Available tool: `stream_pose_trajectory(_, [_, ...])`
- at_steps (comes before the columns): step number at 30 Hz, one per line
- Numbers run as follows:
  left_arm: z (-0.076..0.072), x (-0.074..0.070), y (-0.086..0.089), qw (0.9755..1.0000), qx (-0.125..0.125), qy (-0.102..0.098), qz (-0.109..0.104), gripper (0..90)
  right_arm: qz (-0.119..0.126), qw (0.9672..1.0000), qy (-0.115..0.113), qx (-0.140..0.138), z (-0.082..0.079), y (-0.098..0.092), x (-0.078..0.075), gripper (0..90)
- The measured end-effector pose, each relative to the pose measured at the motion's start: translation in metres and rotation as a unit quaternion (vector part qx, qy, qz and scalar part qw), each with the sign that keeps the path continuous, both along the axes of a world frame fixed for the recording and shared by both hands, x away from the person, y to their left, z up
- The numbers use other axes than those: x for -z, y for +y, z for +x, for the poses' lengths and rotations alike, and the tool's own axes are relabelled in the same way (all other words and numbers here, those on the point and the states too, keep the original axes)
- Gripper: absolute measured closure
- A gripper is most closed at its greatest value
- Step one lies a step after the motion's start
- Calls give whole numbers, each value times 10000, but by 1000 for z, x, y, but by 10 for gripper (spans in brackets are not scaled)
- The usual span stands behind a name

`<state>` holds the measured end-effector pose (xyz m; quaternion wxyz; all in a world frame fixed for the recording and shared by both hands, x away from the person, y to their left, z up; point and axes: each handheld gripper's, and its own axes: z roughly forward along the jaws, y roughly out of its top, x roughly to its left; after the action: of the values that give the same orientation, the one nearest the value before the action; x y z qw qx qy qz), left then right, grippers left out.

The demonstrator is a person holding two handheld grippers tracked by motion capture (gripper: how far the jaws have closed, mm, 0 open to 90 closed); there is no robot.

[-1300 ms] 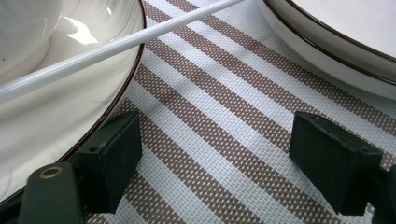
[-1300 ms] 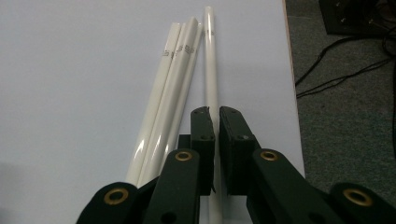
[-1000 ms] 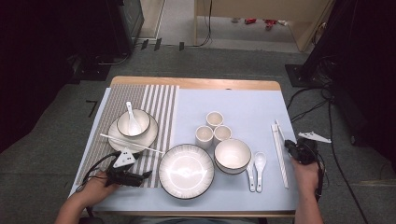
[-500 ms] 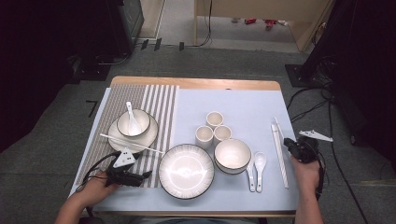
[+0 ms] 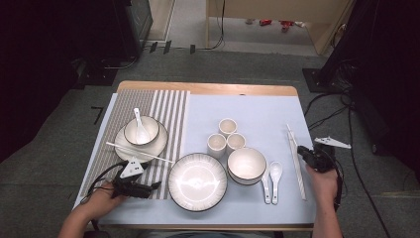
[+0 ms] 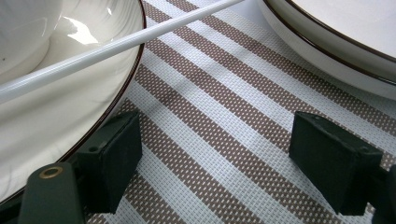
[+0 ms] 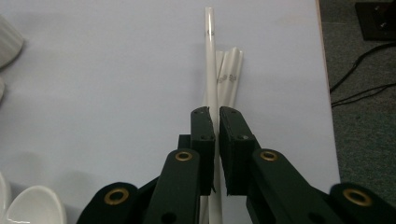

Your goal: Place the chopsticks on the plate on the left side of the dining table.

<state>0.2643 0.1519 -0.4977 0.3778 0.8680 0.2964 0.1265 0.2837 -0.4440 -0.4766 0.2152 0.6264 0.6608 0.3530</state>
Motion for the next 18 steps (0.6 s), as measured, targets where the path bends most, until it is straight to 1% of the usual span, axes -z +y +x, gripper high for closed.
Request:
stream_pose_trajectory(6, [0,0,0,10000,2,0,0,175,-12,9999,-14,-142,1,7,-3,852])
stream_pose_trajectory(12, [0,0,0,10000,-1,1,-4,175,-17,9996,23,-266,2,12,-4,852])
stream_pose_trajectory(13, [0,0,0,10000,0,1,-4,175,-15,9995,18,-319,2,14,-5,852])
stream_pose_trajectory(18, [0,0,0,10000,1,1,-2,175,-23,9992,4,-393,3,18,-6,852])
